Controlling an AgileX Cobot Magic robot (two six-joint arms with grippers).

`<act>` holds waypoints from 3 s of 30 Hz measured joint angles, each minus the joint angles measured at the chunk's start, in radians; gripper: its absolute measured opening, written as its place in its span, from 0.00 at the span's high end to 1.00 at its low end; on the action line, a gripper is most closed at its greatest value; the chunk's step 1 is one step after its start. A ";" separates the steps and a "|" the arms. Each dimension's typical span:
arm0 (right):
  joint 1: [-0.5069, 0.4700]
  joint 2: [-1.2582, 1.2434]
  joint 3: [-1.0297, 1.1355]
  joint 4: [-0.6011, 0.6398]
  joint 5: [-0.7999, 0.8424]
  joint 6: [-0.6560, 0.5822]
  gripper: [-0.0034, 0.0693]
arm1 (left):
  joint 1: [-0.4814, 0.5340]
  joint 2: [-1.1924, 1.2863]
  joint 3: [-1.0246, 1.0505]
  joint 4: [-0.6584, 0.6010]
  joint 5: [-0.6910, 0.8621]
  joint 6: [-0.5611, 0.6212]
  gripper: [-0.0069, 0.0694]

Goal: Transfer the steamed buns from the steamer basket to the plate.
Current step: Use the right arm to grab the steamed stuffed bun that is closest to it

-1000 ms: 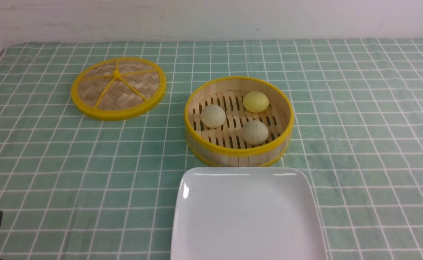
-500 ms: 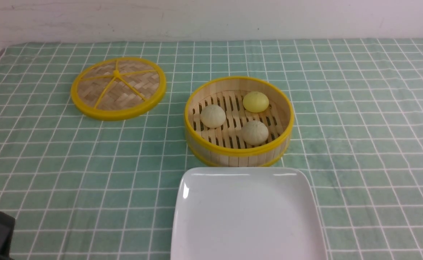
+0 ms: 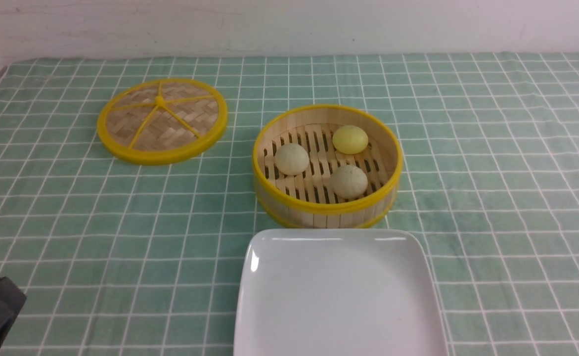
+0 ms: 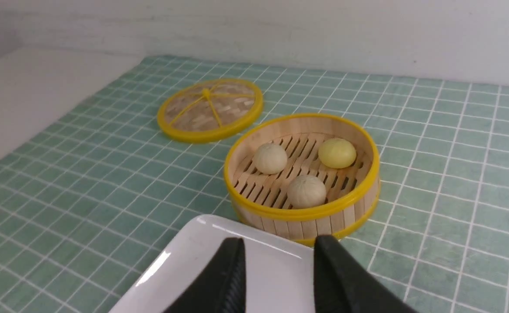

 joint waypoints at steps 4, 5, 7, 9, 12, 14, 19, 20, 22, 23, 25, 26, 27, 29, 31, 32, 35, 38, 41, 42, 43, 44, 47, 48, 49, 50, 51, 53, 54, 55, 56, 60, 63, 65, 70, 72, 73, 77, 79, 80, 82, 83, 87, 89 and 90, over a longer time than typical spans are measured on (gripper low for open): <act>0.000 0.164 -0.098 0.047 0.045 -0.060 0.62 | 0.000 0.108 -0.089 0.000 0.090 0.074 0.38; 0.000 0.213 -0.130 0.060 0.071 -0.071 0.62 | 0.000 0.137 -0.114 -0.006 0.103 0.085 0.38; 0.000 0.301 -0.193 0.072 0.114 -0.090 0.62 | 0.000 0.186 -0.143 -0.016 0.111 0.094 0.38; 0.000 0.408 -0.284 0.075 0.187 -0.116 0.62 | 0.000 0.233 -0.169 -0.030 0.102 0.100 0.38; 0.000 0.538 -0.407 0.075 0.284 -0.139 0.62 | 0.000 0.289 -0.188 -0.042 0.071 0.145 0.38; 0.000 0.647 -0.519 0.075 0.338 -0.143 0.62 | 0.000 0.329 -0.190 -0.052 0.055 0.204 0.38; 0.002 0.852 -0.717 0.067 0.358 -0.152 0.62 | 0.000 0.405 -0.190 -0.125 0.043 0.321 0.38; 0.006 0.888 -0.747 0.056 0.358 -0.163 0.62 | 0.000 0.418 -0.190 -0.144 0.041 0.348 0.38; 0.014 0.928 -0.779 0.029 0.359 -0.175 0.62 | 0.000 0.433 -0.190 -0.172 0.037 0.388 0.38; 0.027 0.972 -0.815 -0.001 0.359 -0.184 0.62 | 0.000 0.445 -0.190 -0.197 0.034 0.415 0.38; 0.057 1.046 -0.874 -0.054 0.361 -0.176 0.62 | 0.000 0.460 -0.190 -0.239 0.030 0.463 0.38; 0.060 1.052 -0.878 -0.065 0.361 -0.174 0.62 | 0.000 0.461 -0.190 -0.242 0.029 0.467 0.38; 0.083 1.096 -0.911 -0.097 0.362 -0.158 0.62 | 0.000 0.463 -0.190 -0.258 0.028 0.489 0.38; 0.115 1.153 -0.952 -0.146 0.362 -0.130 0.62 | 0.000 0.465 -0.190 -0.270 0.028 0.517 0.38; 0.154 1.227 -1.004 -0.202 0.362 -0.112 0.62 | 0.000 0.465 -0.190 -0.281 0.028 0.529 0.38; 0.172 1.261 -1.030 -0.224 0.363 -0.105 0.62 | 0.000 0.465 -0.190 -0.284 0.029 0.532 0.38; 0.212 1.347 -1.102 -0.286 0.363 -0.066 0.62 | 0.000 0.467 -0.190 -0.290 0.031 0.533 0.38; 0.251 1.438 -1.182 -0.342 0.362 -0.018 0.62 | 0.000 0.470 -0.190 -0.299 0.034 0.533 0.38; 0.277 1.510 -1.238 -0.381 0.362 0.008 0.62 | 0.000 0.503 -0.196 -0.333 0.067 0.533 0.38; 0.285 1.535 -1.256 -0.388 0.362 0.013 0.62 | 0.000 0.528 -0.202 -0.339 0.088 0.534 0.38; 0.292 1.559 -1.268 -0.393 0.362 0.015 0.62 | 0.000 0.556 -0.211 -0.342 0.109 0.536 0.38; 0.296 1.568 -1.276 -0.395 0.362 0.015 0.62 | 0.000 0.574 -0.217 -0.344 0.116 0.539 0.38; 0.324 1.637 -1.308 -0.405 0.362 0.017 0.62 | 0.000 0.668 -0.250 -0.349 0.155 0.576 0.38; 0.333 1.653 -1.313 -0.410 0.361 0.017 0.62 | 0.000 0.690 -0.258 -0.355 0.155 0.597 0.38; 0.343 1.668 -1.319 -0.418 0.361 0.017 0.62 | 0.000 0.709 -0.265 -0.364 0.153 0.620 0.38; 0.346 1.673 -1.321 -0.420 0.361 0.017 0.62 | 0.000 0.716 -0.268 -0.367 0.154 0.630 0.38; 0.360 1.691 -1.324 -0.435 0.360 0.017 0.62 | 0.000 0.734 -0.277 -0.385 0.152 0.657 0.38; 0.376 1.708 -1.325 -0.464 0.360 0.017 0.62 | 0.000 0.759 -0.286 -0.407 0.149 0.681 0.38; 0.384 1.718 -1.326 -0.476 0.360 0.017 0.62 | 0.000 0.768 -0.290 -0.419 0.148 0.691 0.38; 0.392 1.726 -1.326 -0.486 0.360 0.017 0.62 | 0.000 0.774 -0.293 -0.425 0.147 0.699 0.38; 0.397 1.735 -1.326 -0.496 0.360 0.017 0.62 | 0.000 0.780 -0.294 -0.430 0.147 0.708 0.38; 0.410 1.756 -1.328 -0.504 0.358 0.018 0.62 | 0.000 0.789 -0.296 -0.433 0.145 0.722 0.38; 0.416 1.757 -1.328 -0.504 0.358 0.018 0.62 | 0.000 0.789 -0.296 -0.433 0.137 0.724 0.38; 0.423 1.757 -1.329 -0.504 0.358 0.018 0.62 | 0.000 0.789 -0.296 -0.432 0.127 0.724 0.38; 0.435 1.766 -1.330 -0.504 0.358 0.018 0.61 | 0.000 0.789 -0.296 -0.429 0.123 0.724 0.38; 0.437 1.780 -1.330 -0.504 0.358 0.018 0.59 | 0.000 0.789 -0.296 -0.429 0.121 0.724 0.38; 0.439 1.786 -1.330 -0.505 0.358 0.018 0.57 | 0.000 0.789 -0.296 -0.428 0.120 0.725 0.38; 0.439 1.795 -1.330 -0.509 0.358 0.018 0.51 | 0.000 0.789 -0.296 -0.426 0.119 0.725 0.38; 0.439 1.795 -1.330 -0.510 0.358 0.018 0.48 | 0.000 0.789 -0.296 -0.422 0.119 0.725 0.38; 0.439 1.795 -1.330 -0.510 0.358 0.018 0.47 | 0.000 0.789 -0.296 -0.422 0.119 0.725 0.38; 0.439 1.795 -1.330 -0.510 0.358 0.018 0.47 | 0.000 0.789 -0.296 -0.422 0.119 0.725 0.38; 0.439 1.795 -1.330 -0.509 0.358 0.018 0.46 | 0.000 0.789 -0.296 -0.422 0.119 0.725 0.38; 0.439 1.806 -1.330 -0.508 0.357 0.018 0.46 | 0.000 0.789 -0.296 -0.422 0.119 0.725 0.38; 0.439 1.816 -1.330 -0.508 0.357 0.018 0.46 | 0.000 0.789 -0.296 -0.422 0.119 0.725 0.38; 0.439 1.828 -1.330 -0.508 0.355 0.018 0.46 | 0.000 0.789 -0.296 -0.422 0.119 0.725 0.38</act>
